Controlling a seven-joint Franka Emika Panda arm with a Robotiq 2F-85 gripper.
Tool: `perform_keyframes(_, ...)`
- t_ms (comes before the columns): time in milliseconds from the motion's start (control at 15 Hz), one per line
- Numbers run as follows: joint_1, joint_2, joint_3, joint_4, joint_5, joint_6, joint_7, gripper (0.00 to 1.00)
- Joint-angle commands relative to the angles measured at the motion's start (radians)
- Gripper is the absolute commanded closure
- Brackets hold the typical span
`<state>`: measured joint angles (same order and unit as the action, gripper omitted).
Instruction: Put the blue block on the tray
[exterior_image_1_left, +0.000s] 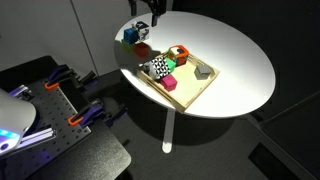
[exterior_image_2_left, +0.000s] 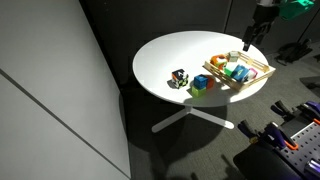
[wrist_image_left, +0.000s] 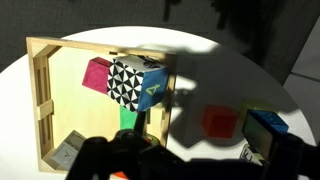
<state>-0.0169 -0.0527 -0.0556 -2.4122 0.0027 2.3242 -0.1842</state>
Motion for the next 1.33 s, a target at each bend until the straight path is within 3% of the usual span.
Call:
perform_keyframes(0, -0.005, 0.000, 0.006, 0.002, 0.000, -0.002, 0.000, 0.00)
perform_keyframes(733, 0.026, 0.127, 0.058, 0.044, -0.010, 0.104, 0.033, 0.00)
perform_keyframes(1267, 0.080, 0.298, 0.102, 0.183, -0.022, 0.143, 0.100, 0.00)
